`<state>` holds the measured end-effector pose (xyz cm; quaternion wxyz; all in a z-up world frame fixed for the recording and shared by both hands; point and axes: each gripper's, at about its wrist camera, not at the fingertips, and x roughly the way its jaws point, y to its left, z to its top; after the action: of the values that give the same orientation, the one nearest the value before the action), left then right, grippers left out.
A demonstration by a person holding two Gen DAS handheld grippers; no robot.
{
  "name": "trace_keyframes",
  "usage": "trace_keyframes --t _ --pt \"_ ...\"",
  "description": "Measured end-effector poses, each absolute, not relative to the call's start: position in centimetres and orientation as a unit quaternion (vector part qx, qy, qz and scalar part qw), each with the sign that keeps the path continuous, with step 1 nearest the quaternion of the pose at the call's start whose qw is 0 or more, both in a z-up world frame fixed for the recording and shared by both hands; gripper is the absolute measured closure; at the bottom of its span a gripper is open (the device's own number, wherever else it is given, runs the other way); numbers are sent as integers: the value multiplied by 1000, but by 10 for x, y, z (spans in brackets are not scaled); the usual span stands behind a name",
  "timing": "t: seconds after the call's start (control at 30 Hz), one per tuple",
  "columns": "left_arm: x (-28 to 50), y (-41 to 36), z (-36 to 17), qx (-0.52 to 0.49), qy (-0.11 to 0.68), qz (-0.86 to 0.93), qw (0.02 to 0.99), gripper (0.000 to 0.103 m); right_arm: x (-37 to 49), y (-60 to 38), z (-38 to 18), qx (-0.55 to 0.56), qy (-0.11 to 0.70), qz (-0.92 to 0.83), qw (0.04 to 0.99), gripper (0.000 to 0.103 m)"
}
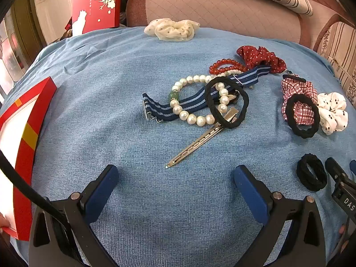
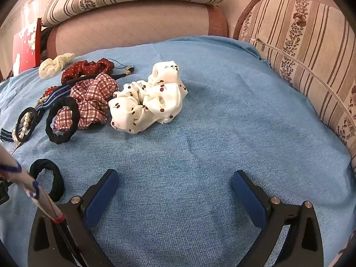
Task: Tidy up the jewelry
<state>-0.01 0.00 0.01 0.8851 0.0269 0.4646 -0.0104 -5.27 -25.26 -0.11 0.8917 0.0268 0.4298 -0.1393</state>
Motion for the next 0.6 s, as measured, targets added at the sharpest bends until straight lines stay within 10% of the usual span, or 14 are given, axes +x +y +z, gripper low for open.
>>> trace_keyframes --t 0.6 --pt "0 0 0 27 465 -11 885 0 -52 -253 -1 27 434 -139 890 0"
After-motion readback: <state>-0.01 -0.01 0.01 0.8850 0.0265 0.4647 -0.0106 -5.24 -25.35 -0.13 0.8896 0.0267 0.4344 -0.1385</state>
